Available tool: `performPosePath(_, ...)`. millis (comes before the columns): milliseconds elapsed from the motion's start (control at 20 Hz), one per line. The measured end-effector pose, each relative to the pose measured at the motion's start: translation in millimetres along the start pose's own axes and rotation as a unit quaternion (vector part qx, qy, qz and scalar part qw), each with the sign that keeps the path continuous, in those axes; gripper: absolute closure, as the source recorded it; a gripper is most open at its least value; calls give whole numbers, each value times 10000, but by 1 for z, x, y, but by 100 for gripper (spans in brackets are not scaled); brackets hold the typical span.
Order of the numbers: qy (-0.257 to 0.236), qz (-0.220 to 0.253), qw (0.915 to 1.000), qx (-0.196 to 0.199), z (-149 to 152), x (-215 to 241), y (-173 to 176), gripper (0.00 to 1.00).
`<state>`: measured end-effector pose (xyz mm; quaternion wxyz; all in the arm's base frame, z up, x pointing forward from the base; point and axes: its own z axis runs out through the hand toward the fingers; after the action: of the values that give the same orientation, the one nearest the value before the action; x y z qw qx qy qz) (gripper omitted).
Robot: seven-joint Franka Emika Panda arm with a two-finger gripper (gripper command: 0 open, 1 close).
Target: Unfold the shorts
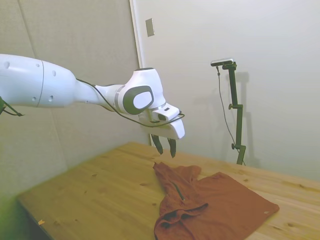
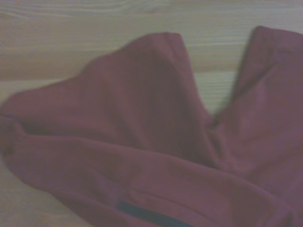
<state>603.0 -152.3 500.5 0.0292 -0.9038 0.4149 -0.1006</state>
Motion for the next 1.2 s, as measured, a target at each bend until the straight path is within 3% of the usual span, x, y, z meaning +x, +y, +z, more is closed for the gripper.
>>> performPosePath(300,16,-730,9972,-156,26,37,66,0)
performPosePath(600,-360,-973,9945,134,89,60,112,0)
performPosePath(950,-631,-1072,9917,334,128,68,125,0)
performPosePath(1000,-655,-1086,9914,333,131,67,123,100)
performPosePath(1200,-716,-1127,9905,337,139,64,117,100)
